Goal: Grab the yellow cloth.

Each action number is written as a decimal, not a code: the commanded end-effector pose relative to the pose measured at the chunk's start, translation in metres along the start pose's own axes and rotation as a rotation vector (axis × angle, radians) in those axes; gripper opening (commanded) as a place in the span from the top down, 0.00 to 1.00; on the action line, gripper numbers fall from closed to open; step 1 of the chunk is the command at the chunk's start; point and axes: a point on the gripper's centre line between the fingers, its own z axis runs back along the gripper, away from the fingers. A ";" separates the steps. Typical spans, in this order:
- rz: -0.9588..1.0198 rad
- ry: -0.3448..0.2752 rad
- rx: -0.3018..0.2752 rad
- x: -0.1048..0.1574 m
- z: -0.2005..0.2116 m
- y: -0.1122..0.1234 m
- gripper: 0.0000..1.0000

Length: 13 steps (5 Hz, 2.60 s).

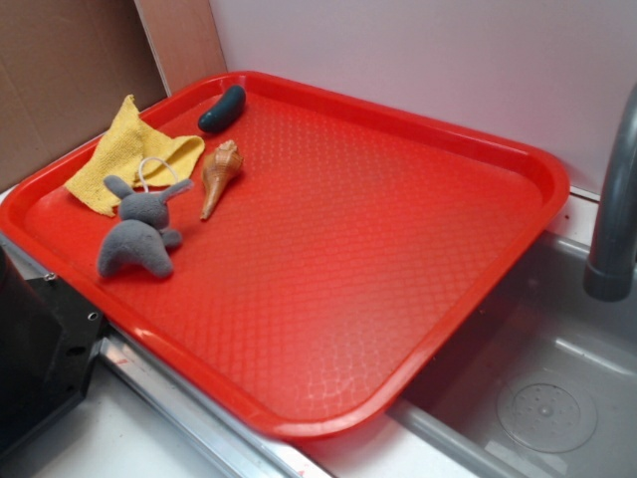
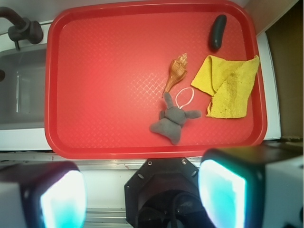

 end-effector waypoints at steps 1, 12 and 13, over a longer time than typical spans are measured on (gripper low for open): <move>0.000 0.000 0.000 0.000 0.000 0.000 0.00; 0.656 -0.169 0.265 0.080 -0.223 0.180 0.00; 0.685 -0.176 0.321 0.078 -0.232 0.180 0.89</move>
